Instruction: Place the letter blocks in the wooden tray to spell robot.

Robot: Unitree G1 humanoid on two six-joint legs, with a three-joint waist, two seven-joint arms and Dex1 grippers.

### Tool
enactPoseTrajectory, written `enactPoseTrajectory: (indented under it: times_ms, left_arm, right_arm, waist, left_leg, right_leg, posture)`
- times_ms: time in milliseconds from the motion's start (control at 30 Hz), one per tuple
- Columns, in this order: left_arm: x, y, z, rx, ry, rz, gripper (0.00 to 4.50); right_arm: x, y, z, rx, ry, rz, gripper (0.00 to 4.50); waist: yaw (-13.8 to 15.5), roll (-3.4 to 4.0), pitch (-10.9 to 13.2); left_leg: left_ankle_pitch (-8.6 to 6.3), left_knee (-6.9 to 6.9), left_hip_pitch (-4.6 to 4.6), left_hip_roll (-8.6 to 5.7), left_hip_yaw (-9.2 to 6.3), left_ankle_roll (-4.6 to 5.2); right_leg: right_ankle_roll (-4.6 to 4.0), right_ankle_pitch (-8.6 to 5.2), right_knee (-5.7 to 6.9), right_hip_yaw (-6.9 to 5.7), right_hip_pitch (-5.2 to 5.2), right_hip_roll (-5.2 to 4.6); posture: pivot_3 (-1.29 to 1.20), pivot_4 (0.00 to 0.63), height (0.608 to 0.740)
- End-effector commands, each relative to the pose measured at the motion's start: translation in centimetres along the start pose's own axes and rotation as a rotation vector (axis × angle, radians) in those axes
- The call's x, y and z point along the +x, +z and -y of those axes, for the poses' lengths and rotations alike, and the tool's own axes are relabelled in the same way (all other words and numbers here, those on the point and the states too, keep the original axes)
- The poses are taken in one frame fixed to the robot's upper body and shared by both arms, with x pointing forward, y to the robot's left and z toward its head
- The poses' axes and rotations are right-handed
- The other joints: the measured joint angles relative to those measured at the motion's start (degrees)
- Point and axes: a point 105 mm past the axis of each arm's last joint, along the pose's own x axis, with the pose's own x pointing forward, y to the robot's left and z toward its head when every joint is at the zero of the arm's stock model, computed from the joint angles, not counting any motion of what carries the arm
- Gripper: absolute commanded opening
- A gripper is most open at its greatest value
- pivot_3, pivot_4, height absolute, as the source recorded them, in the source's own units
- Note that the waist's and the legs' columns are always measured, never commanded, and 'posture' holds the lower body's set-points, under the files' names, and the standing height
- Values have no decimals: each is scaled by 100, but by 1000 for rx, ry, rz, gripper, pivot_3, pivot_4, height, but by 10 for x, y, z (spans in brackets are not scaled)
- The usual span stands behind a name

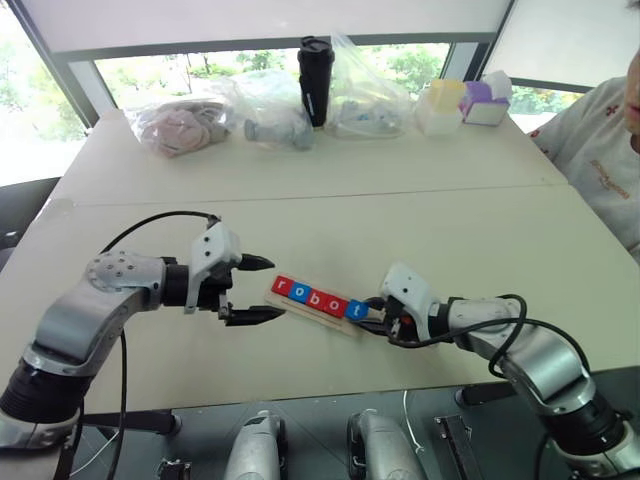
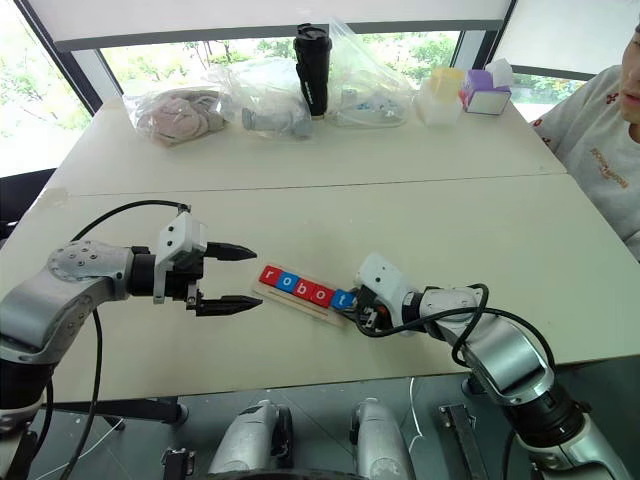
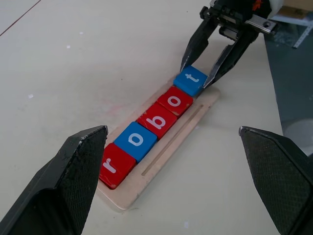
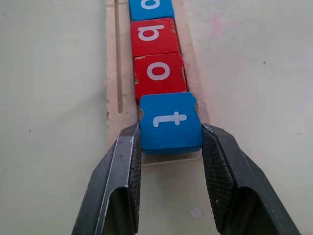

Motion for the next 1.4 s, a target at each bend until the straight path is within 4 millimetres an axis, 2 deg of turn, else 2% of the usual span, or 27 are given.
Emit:
enactPoseTrajectory:
  times_ms: [33, 233, 433, 467, 600, 733, 900, 1000, 1100, 1200, 1400]
  left_arm:
    - [-2, 8, 1, 28, 4, 22, 4500]
    - [-2, 8, 1, 28, 10, 24, 4500]
    - [-2, 8, 0, 28, 14, 24, 4500]
    - [-2, 8, 0, 28, 14, 24, 4500]
    - [-2, 7, 0, 28, 15, 23, 4500]
    - [-3, 7, -1, 27, 16, 22, 4500]
    - [-6, 7, -5, 10, 35, 35, 4500]
    - [-16, -2, -12, -22, 91, 19, 4500]
    - [-29, -14, -16, -77, 141, 3, 4500]
    - [-39, -27, -15, -136, 196, -9, 4500]
    - [-52, -47, -5, -247, 298, 21, 4500]
  right_arm:
    - [-1, 11, 0, -32, 5, 40, 1166]
    - [1, 8, -1, -33, 9, 28, 1166]
    - [1, 8, -1, -39, 15, 29, 4136]
    - [1, 9, -1, -43, 15, 33, 4465]
    - [-3, 18, 4, -67, -10, 67, 4465]
    - [-17, 35, 20, -92, -63, 136, 4465]
    - [-40, 52, 33, -94, -104, 208, 4465]
    - [-66, 61, 40, -28, -168, 291, 4465]
    - [-83, 54, 37, 61, -218, 338, 4465]
    - [-93, 37, 39, 131, -310, 346, 4465]
    - [-96, 14, 33, 231, -375, 353, 4465]
  waist:
    - [2, 0, 0]
    - [0, 0, 0]
    - [1, 0, 0]
    - [1, 0, 0]
    - [0, 0, 0]
    - [1, 0, 0]
    - [10, 0, 0]
    - [7, 0, 0]
    - [8, 0, 0]
    - [4, 0, 0]
    - [-7, 0, -1]
  left_leg:
    - [0, 0, 0, 0, 0, 0]
    - [0, 0, 0, 0, 1, 0]
    - [0, 0, 0, 0, 1, 0]
    - [0, 0, 0, 0, 1, 0]
    - [0, 0, 0, 0, 1, 0]
    - [0, 0, 0, 0, 1, 0]
    - [0, 0, 0, -1, 2, 0]
    - [0, 0, 0, 0, 3, 0]
    - [0, -6, 0, 1, 0, 0]
    - [0, -6, 1, 2, -1, 0]
    - [-1, -3, 4, 6, -6, -1]
  right_leg:
    - [0, 0, 0, 0, 0, 0]
    - [0, 0, 0, 0, 0, 0]
    - [0, 0, 0, 0, 0, 0]
    - [0, 0, 0, 0, 0, 0]
    - [0, 0, 0, 0, 0, 0]
    - [0, 0, 0, 0, 0, 0]
    - [0, 0, 0, 0, 1, 0]
    - [1, 0, 0, 0, 1, 0]
    - [3, -1, 0, -1, 1, 1]
    - [3, -2, -1, -2, 1, 1]
    - [-1, 1, -1, 0, 1, -7]
  posture:
    - [0, 150, 740]
    - [0, 150, 740]
    - [0, 150, 740]
    - [0, 150, 740]
    - [0, 150, 740]
    - [0, 150, 740]
    - [0, 150, 740]
    - [0, 150, 740]
    - [0, 150, 740]
    - [0, 150, 740]
    - [0, 150, 740]
